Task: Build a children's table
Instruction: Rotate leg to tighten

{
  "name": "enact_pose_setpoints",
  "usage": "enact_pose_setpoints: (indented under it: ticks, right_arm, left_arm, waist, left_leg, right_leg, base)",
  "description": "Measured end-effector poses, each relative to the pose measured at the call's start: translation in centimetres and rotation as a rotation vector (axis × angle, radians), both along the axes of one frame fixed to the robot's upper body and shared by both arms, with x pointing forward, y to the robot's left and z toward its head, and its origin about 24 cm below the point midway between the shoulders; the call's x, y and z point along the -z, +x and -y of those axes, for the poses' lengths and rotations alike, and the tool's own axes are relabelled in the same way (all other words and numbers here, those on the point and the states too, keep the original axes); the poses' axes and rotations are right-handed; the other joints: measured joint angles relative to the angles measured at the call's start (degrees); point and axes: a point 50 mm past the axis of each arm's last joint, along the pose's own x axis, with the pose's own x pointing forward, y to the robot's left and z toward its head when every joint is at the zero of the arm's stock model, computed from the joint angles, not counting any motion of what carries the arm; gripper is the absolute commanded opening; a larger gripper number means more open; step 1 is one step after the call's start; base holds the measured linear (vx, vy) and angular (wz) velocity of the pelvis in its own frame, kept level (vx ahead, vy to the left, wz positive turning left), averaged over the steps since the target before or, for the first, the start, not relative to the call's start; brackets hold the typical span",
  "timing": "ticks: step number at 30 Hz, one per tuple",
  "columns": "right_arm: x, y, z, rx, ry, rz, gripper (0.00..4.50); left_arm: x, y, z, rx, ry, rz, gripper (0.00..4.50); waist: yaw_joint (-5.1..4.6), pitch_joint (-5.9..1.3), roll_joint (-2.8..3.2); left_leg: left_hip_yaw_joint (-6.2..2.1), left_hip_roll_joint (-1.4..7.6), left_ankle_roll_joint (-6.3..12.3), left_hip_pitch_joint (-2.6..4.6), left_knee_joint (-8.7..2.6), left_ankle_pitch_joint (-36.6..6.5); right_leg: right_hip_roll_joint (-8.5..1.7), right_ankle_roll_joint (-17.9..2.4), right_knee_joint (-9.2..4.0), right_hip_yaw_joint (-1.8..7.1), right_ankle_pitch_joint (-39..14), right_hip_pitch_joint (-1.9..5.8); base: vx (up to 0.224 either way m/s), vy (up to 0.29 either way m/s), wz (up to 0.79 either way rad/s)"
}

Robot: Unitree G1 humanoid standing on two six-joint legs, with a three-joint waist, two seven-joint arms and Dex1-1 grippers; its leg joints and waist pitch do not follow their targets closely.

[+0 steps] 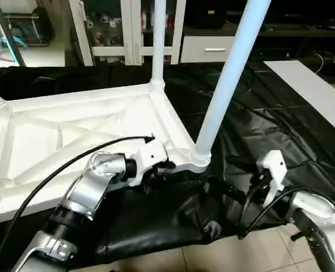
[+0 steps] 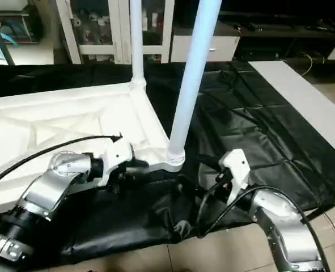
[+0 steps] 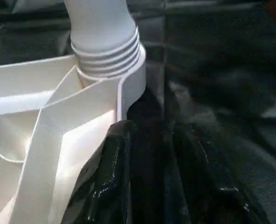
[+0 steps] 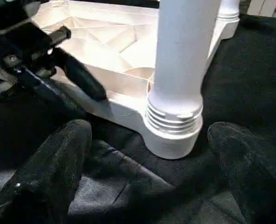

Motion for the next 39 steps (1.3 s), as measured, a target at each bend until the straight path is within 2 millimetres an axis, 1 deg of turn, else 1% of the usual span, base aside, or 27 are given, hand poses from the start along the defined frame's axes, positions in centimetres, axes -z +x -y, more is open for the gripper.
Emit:
enact_pose_setpoints:
  ticks: [3, 5, 9, 16, 23, 24, 26, 28, 30, 33, 34, 35, 37, 38, 39]
  right_arm:
    - [0.0, -0.1, 0.0, 0.000, 0.003, -0.001, 4.34]
    - [0.0, -0.2, 0.0, 0.001, 0.004, -0.003, 4.34]
    - [0.3, -0.5, 0.2, 0.004, 0.000, -0.019, 4.34]
    - [0.2, -0.5, 0.3, 0.001, -0.002, -0.021, 4.34]
    - [0.3, -0.6, 0.4, -0.005, -0.007, -0.026, 4.34]
    - [0.3, -0.6, 0.4, -0.006, -0.007, -0.026, 4.34]
    - [0.3, -0.7, 0.4, -0.006, -0.007, -0.028, 4.34]
    - [0.4, -0.7, 0.4, -0.007, -0.007, -0.028, 4.34]
    - [0.4, -0.7, 0.4, -0.008, -0.007, -0.028, 4.34]
    - [0.4, -0.7, 0.4, -0.014, -0.006, -0.029, 4.34]
    - [0.4, -0.7, 0.4, -0.016, -0.005, -0.029, 4.34]
    - [0.3, -0.7, 0.3, -0.018, -0.004, -0.029, 4.34]
    - [0.3, -0.7, 0.3, -0.024, -0.002, -0.030, 4.34]
    - [0.3, -0.7, 0.3, -0.030, 0.000, -0.030, 4.34]
    - [0.3, -0.7, 0.3, -0.031, 0.001, -0.030, 4.34]
  left_arm:
    - [0.2, 0.9, -0.2, -0.033, 0.019, 0.008, 1.67]
    - [0.4, 1.0, -0.3, -0.041, 0.026, 0.003, 1.67]
    - [0.2, 2.0, 0.2, -0.063, 0.030, 0.022, 1.67]
    - [0.2, 2.1, 0.1, -0.057, 0.048, 0.016, 1.67]
    - [0.0, 1.8, -1.0, -0.055, 0.115, -0.060, 1.67]
    - [0.0, 1.8, -1.1, -0.060, 0.127, -0.065, 1.50]
    - [0.0, 1.7, -1.1, -0.070, 0.139, -0.075, 1.50]
    - [-0.1, 1.7, -1.2, -0.075, 0.143, -0.082, 1.21]
    - [-0.1, 1.6, -1.2, -0.075, 0.144, -0.086, 1.14]
    - [0.0, 1.5, -1.1, -0.074, 0.149, -0.094, 0.77]
    - [0.0, 1.4, -1.0, -0.073, 0.151, -0.096, 0.77]
    - [0.0, 1.4, -0.9, -0.071, 0.157, -0.097, 0.58]
    - [0.1, 1.2, -0.7, -0.062, 0.167, -0.097, 0.50]
    - [0.1, 1.1, -0.6, -0.057, 0.173, -0.094, 0.30]
    - [0.1, 1.1, -0.6, -0.054, 0.179, -0.092, 0.21]
  waist:
    - [0.00, -0.01, 0.01]
    - [-0.01, -0.01, 0.01]
    - [0.27, -0.01, 0.02]
    - [0.31, -0.01, 0.02]
    - [0.24, -0.01, 0.02]
    - [0.24, -0.02, 0.02]
    - [0.22, -0.02, 0.03]
    - [0.19, -0.02, 0.03]
    - [0.18, -0.02, 0.04]
    - [0.20, -0.03, 0.05]
    - [0.21, -0.03, 0.05]
    - [0.23, -0.04, 0.05]
    - [0.26, -0.04, 0.05]
    - [0.26, -0.04, 0.06]
    - [0.25, -0.05, 0.05]
  left_leg:
    - [0.00, 0.00, 0.00, 0.01, 0.08, 0.00]
    - [0.00, 0.00, 0.00, 0.00, 0.12, 0.00]
    - [0.00, 0.00, 0.00, 0.00, 0.16, 0.00]
    - [0.01, 0.02, 0.00, 0.00, 0.16, 0.00]
    - [0.01, 0.03, 0.00, 0.06, 0.15, 0.00]
    - [0.01, 0.03, 0.00, 0.08, 0.15, 0.00]
    - [0.01, 0.03, 0.00, 0.10, 0.15, 0.00]
    - [0.01, 0.03, 0.00, 0.10, 0.15, 0.00]
    - [0.01, 0.03, 0.00, 0.10, 0.15, 0.00]
    - [0.01, 0.03, 0.00, 0.10, 0.15, 0.00]
    - [0.01, 0.03, 0.00, 0.10, 0.15, 0.00]
    - [0.01, 0.02, 0.00, 0.10, 0.15, 0.00]
    - [0.01, 0.02, 0.00, 0.10, 0.15, 0.00]
    - [0.01, 0.02, 0.00, 0.10, 0.15, 0.00]
    - [0.01, 0.02, 0.00, 0.10, 0.15, 0.00]
  right_leg:
    - [-0.01, 0.02, 0.00, 0.02, 0.07, 0.03]
    - [-0.02, 0.02, 0.00, 0.03, 0.08, 0.04]
    - [-0.03, 0.02, 0.00, 0.01, 0.10, 0.04]
    - [-0.03, 0.02, 0.00, 0.01, 0.11, 0.05]
    - [-0.02, 0.02, 0.01, 0.02, 0.11, 0.09]
    - [-0.02, 0.02, 0.01, 0.03, 0.11, 0.11]
    - [-0.02, 0.03, 0.01, 0.03, 0.11, 0.15]
    - [-0.02, 0.03, 0.01, 0.02, 0.11, 0.16]
    - [-0.02, 0.03, 0.01, 0.02, 0.11, 0.16]
    - [-0.02, 0.03, 0.01, 0.02, 0.11, 0.16]
    - [-0.02, 0.03, 0.01, 0.02, 0.11, 0.16]
    - [-0.03, 0.03, 0.00, 0.02, 0.11, 0.16]
    - [-0.03, 0.03, 0.00, 0.03, 0.11, 0.16]
    - [-0.03, 0.03, 0.00, 0.02, 0.11, 0.17]
    - [-0.03, 0.03, 0.00, 0.02, 0.11, 0.18]
  base:
    - [0.000, 0.000, 0.00]
    - [0.000, 0.000, 0.00]
    - [0.000, 0.000, 0.00]
    - [0.000, 0.000, 0.00]
    - [0.000, 0.000, 0.00]
    - [0.000, 0.000, 0.00]
    - [0.000, 0.000, 0.00]
    - [0.000, 0.000, 0.00]
    - [0.000, 0.000, 0.00]
    - [0.000, 0.000, 0.00]
    - [0.000, 0.000, 0.00]
    - [0.000, 0.000, 0.00]
    - [0.000, 0.000, 0.00]
    - [0.000, 0.000, 0.00]
    - [0.000, 0.000, 0.00]
